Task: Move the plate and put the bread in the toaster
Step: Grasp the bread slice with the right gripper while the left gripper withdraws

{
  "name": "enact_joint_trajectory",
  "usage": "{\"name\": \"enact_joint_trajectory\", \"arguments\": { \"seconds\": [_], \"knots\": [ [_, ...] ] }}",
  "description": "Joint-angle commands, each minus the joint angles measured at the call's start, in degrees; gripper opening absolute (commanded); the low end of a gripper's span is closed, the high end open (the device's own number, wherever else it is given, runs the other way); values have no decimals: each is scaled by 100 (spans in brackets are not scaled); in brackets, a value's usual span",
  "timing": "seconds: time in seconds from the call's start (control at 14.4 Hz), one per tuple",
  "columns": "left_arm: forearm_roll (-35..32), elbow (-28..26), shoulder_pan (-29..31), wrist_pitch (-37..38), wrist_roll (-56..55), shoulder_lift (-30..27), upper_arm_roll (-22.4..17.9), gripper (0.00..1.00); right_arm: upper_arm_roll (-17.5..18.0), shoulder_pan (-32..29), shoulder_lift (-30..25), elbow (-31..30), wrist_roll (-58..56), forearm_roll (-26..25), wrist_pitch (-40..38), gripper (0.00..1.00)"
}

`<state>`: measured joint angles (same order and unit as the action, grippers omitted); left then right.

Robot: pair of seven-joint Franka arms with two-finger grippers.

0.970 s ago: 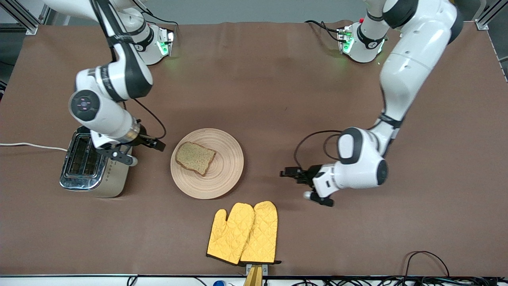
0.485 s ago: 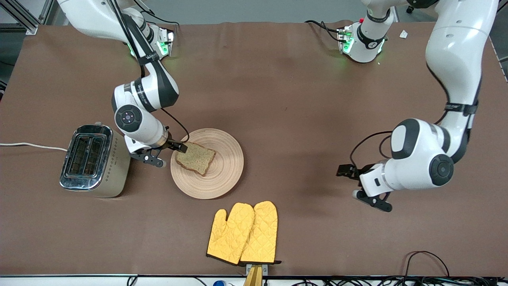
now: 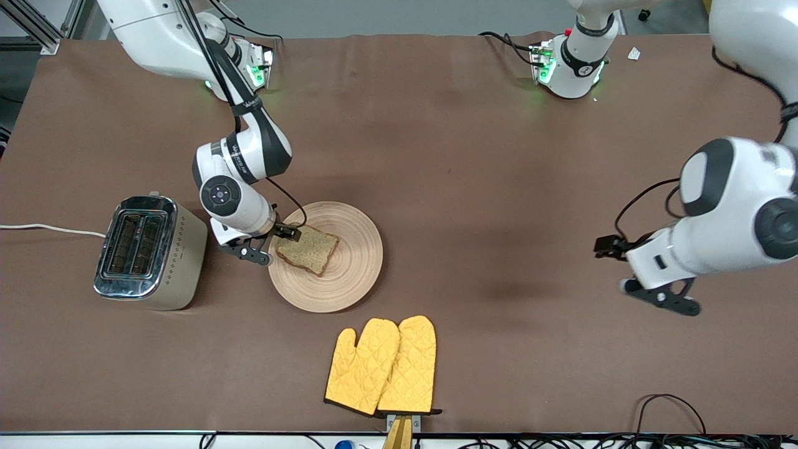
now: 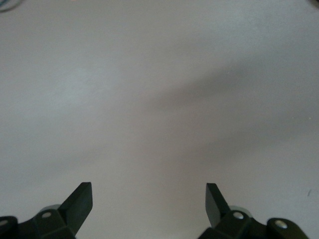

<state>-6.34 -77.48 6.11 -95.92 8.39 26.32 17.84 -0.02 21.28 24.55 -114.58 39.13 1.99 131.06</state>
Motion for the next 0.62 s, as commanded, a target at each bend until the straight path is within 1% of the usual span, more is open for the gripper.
{"name": "enact_joint_trajectory", "arguments": {
  "seconds": [0.0,0.21,0.28,0.35,0.42,0.55],
  "knots": [
    [-104,-100,-31,538,-451,-679,-88,100,-60,87,41,23,77,-49,33,66],
    [-95,-127,-22,680,-1031,-1154,-88,100,-60,96,103,32,77,-49,33,56],
    [-52,-135,-13,837,-1111,-1312,-88,100,-60,96,103,41,86,-41,33,54],
    [1,-144,-13,960,-1129,-1435,-79,100,-60,87,103,41,95,-49,33,49],
    [80,-153,-13,1022,-1129,-1567,-79,100,-60,87,103,41,95,-41,33,44],
    [230,-153,-13,1076,-1112,-1708,-79,100,-60,87,103,49,95,-41,25,37]
  ]
}}
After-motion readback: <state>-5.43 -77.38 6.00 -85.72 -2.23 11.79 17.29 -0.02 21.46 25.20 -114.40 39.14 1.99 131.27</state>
